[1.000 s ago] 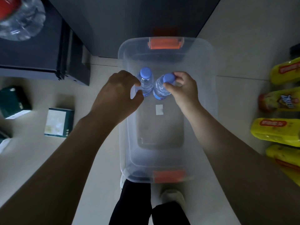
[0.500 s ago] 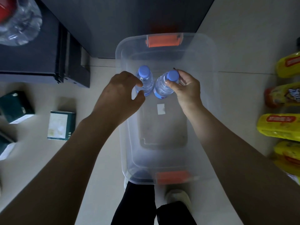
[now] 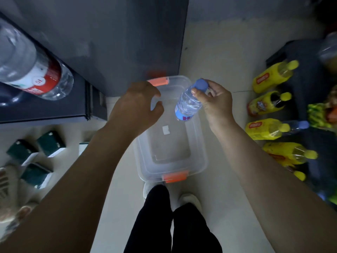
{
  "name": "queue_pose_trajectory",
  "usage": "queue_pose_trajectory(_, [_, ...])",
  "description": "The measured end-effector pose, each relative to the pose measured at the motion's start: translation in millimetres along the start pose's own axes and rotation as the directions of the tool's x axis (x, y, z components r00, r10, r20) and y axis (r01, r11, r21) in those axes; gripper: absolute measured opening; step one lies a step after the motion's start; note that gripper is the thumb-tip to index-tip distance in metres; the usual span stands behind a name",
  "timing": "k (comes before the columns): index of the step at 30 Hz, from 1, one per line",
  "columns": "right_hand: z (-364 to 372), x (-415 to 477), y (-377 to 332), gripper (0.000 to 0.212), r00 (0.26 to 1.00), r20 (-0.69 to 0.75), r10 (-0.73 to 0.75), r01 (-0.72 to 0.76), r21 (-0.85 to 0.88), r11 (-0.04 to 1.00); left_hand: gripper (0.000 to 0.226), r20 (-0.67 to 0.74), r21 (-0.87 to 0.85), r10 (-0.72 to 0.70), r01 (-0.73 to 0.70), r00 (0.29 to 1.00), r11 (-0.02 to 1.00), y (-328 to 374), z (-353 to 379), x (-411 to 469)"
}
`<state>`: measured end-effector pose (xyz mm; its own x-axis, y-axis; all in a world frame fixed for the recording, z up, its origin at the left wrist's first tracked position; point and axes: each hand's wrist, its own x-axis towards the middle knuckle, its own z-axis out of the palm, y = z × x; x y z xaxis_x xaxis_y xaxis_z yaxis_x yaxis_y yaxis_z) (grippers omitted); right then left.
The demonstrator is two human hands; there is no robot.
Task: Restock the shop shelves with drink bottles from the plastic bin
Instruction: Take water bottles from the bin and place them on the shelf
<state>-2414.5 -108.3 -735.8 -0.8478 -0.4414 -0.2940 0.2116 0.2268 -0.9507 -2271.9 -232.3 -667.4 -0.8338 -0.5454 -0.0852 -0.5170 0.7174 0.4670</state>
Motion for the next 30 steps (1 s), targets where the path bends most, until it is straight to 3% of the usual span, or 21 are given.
queue_pose_trajectory(10, [-108.8,-93.5,-257.8,0.021,0.985,-0.116,-0.129,0.140,0.091,0.986,0.042,0.158,0.280,0.222,-0.259,0.962,0.924,171.5,-185.2,-14.6])
queue_pose_trajectory(16, [-169.2,-181.6,-390.1,0.018,0.940,-0.293,-0.175,0.211,0.095,0.973,0.046,0.064,0.096,0.392,-0.396,0.918,0.913,273.2,-298.2,-26.0])
queue_pose_trajectory(21, [-200.8,-254.7,-469.7,0.014,0.828,-0.500,-0.254,0.287,-0.012,0.958,0.055,0.093,0.099,0.596,-0.603,0.798,0.792,341.0,-369.9,-41.7])
queue_pose_trajectory(26, [-234.4,-322.5,-518.9,0.015,0.688,-0.675,-0.266,0.314,-0.053,0.948,0.046,0.062,0.146,0.785,-0.783,0.617,0.604,403.1,-404.1,-61.8])
queue_pose_trajectory(30, [-259.8,-379.8,-543.8,0.016,0.588,-0.765,-0.263,0.307,-0.091,0.948,0.048,0.139,0.177,0.855,-0.862,0.500,0.475,453.9,-415.5,-81.0])
